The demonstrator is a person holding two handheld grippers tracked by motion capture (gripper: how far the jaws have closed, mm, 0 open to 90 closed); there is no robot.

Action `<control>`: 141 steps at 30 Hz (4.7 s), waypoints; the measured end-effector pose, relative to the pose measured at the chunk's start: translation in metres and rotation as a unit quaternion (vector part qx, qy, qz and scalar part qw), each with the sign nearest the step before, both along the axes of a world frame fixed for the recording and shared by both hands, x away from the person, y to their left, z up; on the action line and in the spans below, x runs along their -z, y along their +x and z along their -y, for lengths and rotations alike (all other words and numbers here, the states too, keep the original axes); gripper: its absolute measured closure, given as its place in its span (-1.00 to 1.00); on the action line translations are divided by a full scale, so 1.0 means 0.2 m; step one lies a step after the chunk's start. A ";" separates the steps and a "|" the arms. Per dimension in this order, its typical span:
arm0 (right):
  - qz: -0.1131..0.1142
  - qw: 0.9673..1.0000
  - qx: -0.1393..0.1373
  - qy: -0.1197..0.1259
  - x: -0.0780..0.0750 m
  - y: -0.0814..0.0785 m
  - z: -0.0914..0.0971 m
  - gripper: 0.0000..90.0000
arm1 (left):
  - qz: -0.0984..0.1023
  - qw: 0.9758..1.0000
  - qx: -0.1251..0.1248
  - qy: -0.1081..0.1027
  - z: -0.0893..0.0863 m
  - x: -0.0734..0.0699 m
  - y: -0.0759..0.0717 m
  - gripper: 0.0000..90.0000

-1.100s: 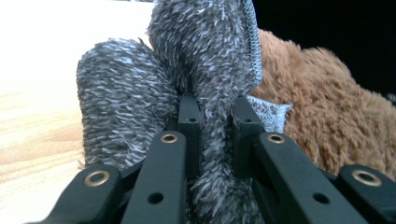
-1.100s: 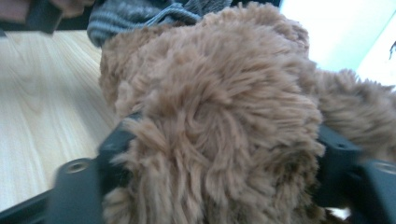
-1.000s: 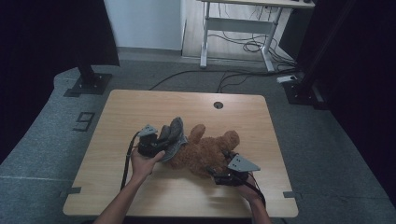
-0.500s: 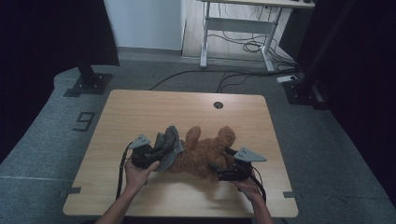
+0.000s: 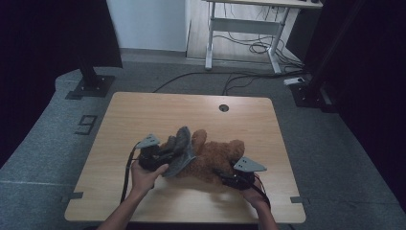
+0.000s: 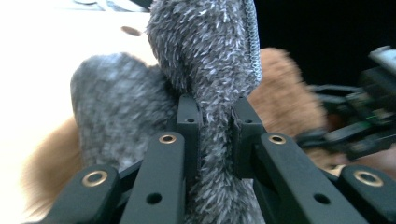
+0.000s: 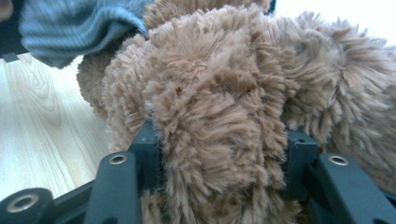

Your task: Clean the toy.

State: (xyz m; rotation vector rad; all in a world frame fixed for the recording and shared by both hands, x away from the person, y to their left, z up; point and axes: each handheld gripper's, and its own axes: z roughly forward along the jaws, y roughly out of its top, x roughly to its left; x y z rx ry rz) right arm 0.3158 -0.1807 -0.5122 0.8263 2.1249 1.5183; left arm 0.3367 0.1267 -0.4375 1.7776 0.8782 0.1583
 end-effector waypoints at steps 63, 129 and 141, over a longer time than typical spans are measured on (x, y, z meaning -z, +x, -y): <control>0.015 1.000 0.009 -0.006 0.05 -0.02 0.02 0.19 | -0.007 0.999 0.042 -0.015 0.26 -0.06 0.09 0.71; 0.011 1.000 0.016 -0.005 0.07 -0.02 0.03 0.20 | 0.019 0.998 0.041 0.037 0.43 -0.12 0.11 0.73; 0.011 1.000 0.024 -0.009 0.08 -0.01 0.02 0.21 | -0.002 0.995 0.039 0.088 0.60 0.01 0.19 0.72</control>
